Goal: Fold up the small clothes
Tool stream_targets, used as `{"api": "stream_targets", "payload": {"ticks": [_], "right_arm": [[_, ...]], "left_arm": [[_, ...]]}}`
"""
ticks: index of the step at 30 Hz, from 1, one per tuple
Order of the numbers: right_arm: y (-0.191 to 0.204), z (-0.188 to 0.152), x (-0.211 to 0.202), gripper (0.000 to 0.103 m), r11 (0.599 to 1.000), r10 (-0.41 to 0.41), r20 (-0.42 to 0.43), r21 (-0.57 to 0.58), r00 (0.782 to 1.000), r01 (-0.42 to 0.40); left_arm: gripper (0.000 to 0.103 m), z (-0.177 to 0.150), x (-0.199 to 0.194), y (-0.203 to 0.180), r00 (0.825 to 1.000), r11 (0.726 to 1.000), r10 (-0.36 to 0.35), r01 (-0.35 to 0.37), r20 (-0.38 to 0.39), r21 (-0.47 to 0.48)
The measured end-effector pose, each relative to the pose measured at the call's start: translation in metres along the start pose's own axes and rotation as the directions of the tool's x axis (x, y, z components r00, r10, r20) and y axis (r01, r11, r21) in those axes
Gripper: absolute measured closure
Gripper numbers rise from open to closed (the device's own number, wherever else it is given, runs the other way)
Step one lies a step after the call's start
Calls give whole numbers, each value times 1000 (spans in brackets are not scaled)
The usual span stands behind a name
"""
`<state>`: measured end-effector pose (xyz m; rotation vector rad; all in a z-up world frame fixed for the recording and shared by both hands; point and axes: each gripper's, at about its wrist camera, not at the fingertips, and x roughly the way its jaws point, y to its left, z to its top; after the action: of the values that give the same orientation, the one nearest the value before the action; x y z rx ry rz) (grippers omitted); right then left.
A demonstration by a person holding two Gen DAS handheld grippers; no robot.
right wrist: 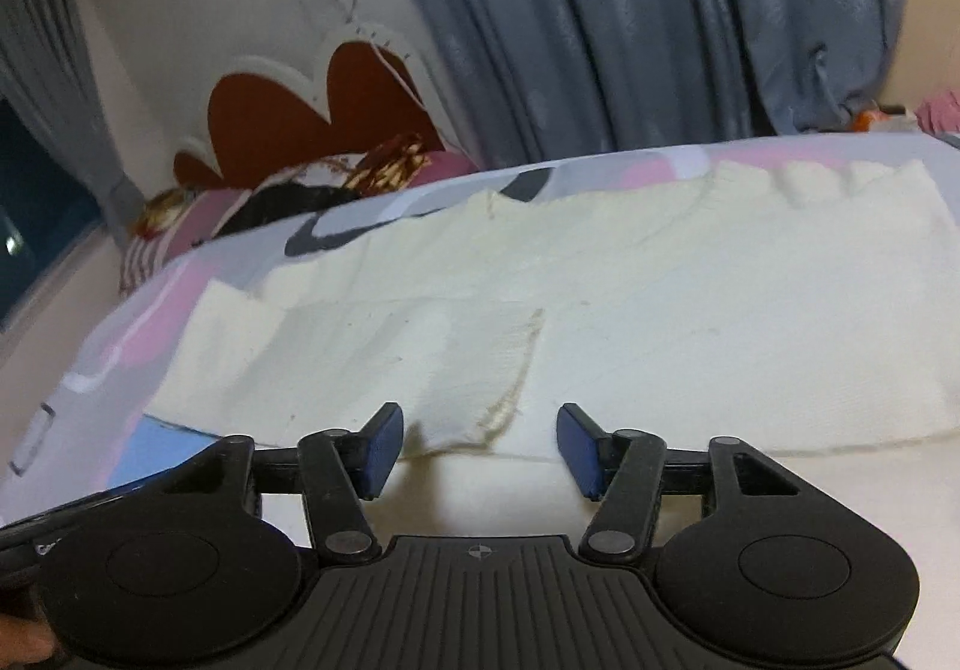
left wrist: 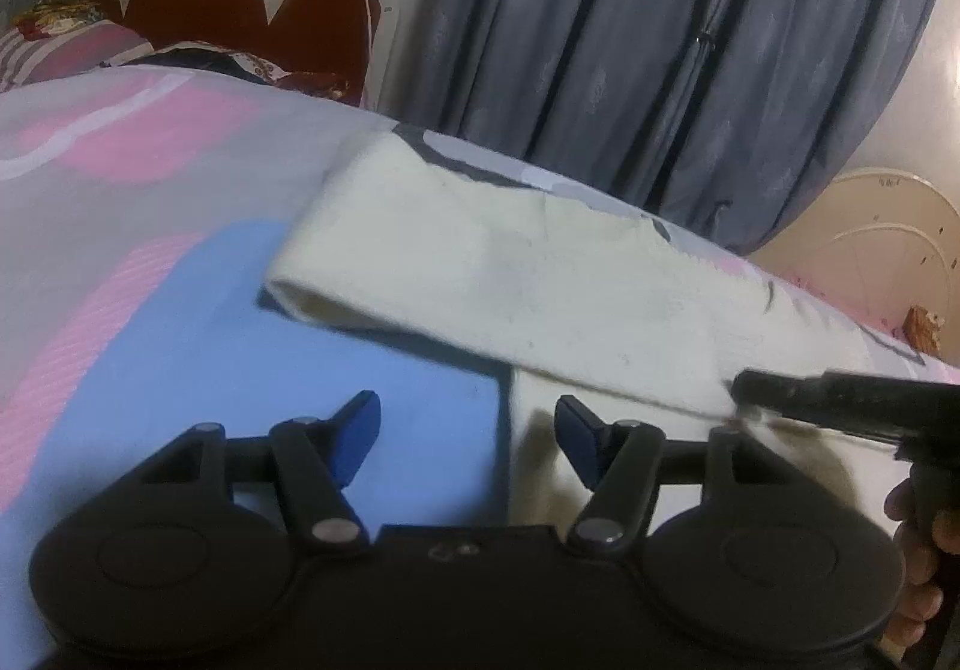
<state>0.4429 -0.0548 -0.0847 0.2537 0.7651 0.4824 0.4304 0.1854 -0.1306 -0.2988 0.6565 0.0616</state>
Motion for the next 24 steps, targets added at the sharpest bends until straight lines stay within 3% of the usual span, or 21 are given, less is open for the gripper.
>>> {"api": "stream_targets", "payload": {"ticks": [1, 2, 6, 10, 13, 17, 20, 24], "right_arm": [[2, 2, 4, 93, 1000, -10, -4, -7, 1000, 10], [3, 5, 5, 100, 1000, -12, 3, -11, 1000, 12], [7, 21, -24, 100, 996, -40, 127, -74, 991, 49], [-17, 50, -87, 100, 992, -86, 308, -62, 947, 110], [-44, 50, -101, 100, 978, -157, 281, -87, 947, 188], [-73, 29, -87, 100, 973, -208, 180, -64, 961, 223], [-77, 23, -87, 100, 974, -212, 179, -48, 961, 224], [-80, 23, -103, 100, 971, -222, 235, -40, 946, 237]], "left_arm": [[34, 2, 0, -2, 1000, 1000, -3, 3, 0, 10], [33, 3, 1, -3, 1000, 1000, 2, -2, -1, 25], [37, 0, 7, -9, 999, 996, 36, -36, 4, 84], [45, 1, 8, -11, 999, 993, 47, -47, 1, 111], [57, 6, 8, -11, 998, 992, 57, -56, 0, 116], [67, 11, 11, -14, 999, 991, 54, -54, 2, 120], [80, 12, 15, -18, 999, 990, 49, -49, 1, 135], [85, 13, 18, -21, 999, 987, 47, -46, -6, 155]]}}
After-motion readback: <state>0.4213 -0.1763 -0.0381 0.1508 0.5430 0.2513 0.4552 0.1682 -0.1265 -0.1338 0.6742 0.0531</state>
